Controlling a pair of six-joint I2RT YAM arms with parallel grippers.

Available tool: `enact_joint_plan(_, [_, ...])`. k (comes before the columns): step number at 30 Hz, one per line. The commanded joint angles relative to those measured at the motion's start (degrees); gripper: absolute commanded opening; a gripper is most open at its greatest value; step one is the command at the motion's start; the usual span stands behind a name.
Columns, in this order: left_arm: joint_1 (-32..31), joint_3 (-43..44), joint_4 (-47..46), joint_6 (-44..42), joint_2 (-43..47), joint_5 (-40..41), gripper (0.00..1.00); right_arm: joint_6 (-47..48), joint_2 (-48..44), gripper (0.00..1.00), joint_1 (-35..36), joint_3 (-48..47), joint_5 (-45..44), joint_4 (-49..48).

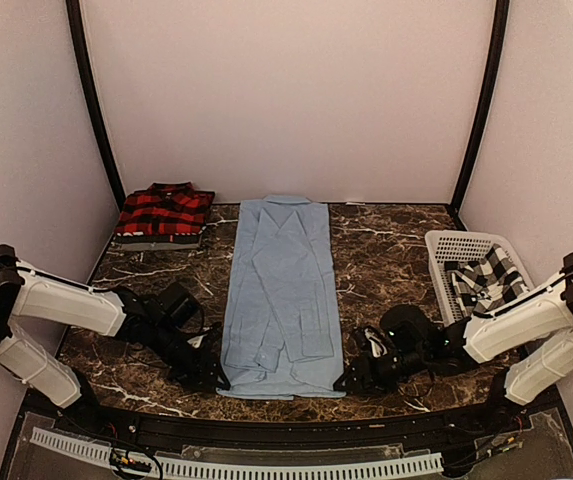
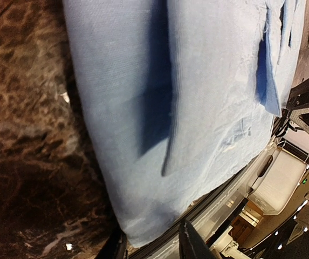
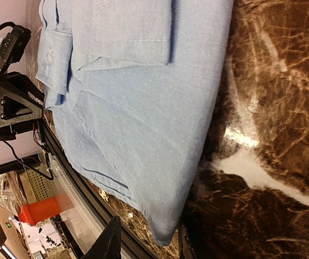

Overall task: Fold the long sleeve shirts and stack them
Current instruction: Pick up the rectangle-folded shirt from the center of the board.

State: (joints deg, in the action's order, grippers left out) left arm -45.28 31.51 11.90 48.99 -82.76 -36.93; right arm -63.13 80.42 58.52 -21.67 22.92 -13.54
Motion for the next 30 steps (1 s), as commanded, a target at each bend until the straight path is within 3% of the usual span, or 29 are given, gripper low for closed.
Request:
enact_joint_plan(1, [-0.25,0.80,1.82,-0.32,-0.80,3.32,0.31,-0.11,0.55,0.33,-0.89,1.10,-0.19,-1.48])
enact_joint_plan(9, [-0.06,1.95,4.59,-2.04,0.25,9.22,0.39,-0.05,1.01,0.36,-3.40,3.63,0.13,-4.59])
enact_joint_plan(19, [4.55,0.60,-1.42,-2.07,2.93,10.01,0.46,1.04,4.99,0.44,-9.69,3.39,1.79,-11.49])
enact_joint_plan(30, [6.78,2.34,-5.19,-4.20,-3.75,6.52,0.43,-1.24,15.39,0.43,-11.32,1.37,3.95,-21.08])
